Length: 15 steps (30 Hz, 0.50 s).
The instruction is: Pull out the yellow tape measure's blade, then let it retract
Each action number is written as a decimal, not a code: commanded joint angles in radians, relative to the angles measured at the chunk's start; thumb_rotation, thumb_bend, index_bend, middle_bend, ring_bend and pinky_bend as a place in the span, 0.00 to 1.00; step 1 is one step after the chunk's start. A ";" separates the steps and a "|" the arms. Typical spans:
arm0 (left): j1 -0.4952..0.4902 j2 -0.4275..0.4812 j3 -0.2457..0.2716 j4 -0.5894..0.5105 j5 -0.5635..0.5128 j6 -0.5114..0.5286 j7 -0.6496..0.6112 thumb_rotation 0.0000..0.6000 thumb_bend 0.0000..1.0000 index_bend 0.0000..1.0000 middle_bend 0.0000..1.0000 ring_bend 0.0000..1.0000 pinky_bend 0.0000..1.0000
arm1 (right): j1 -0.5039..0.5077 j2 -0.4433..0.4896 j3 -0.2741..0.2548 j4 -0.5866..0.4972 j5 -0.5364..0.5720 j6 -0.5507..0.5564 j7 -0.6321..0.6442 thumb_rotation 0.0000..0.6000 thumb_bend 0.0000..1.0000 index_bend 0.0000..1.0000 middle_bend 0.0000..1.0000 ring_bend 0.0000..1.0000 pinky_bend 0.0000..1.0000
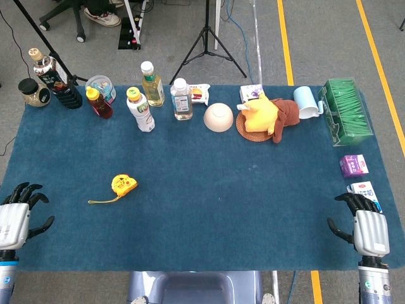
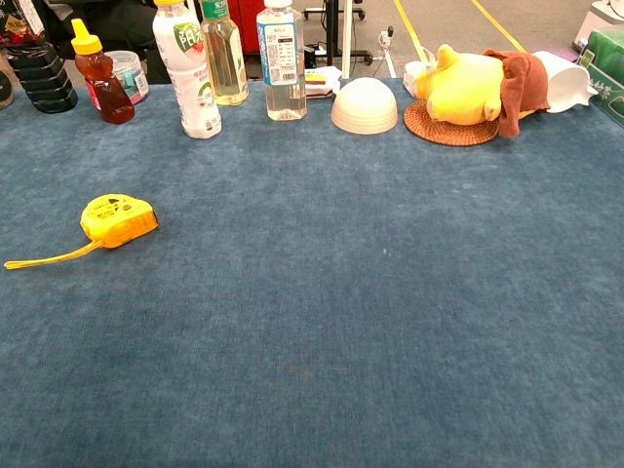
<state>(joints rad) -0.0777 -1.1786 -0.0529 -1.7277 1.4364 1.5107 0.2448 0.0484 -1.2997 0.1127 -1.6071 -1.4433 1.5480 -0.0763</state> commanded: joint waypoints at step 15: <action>0.002 0.016 -0.002 -0.019 0.001 -0.002 -0.008 1.00 0.20 0.44 0.26 0.15 0.33 | -0.006 0.004 -0.002 -0.005 -0.017 0.015 0.011 0.91 0.29 0.34 0.31 0.24 0.23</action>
<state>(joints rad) -0.0754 -1.1625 -0.0544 -1.7473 1.4383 1.5103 0.2369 0.0423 -1.2961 0.1112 -1.6118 -1.4604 1.5633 -0.0657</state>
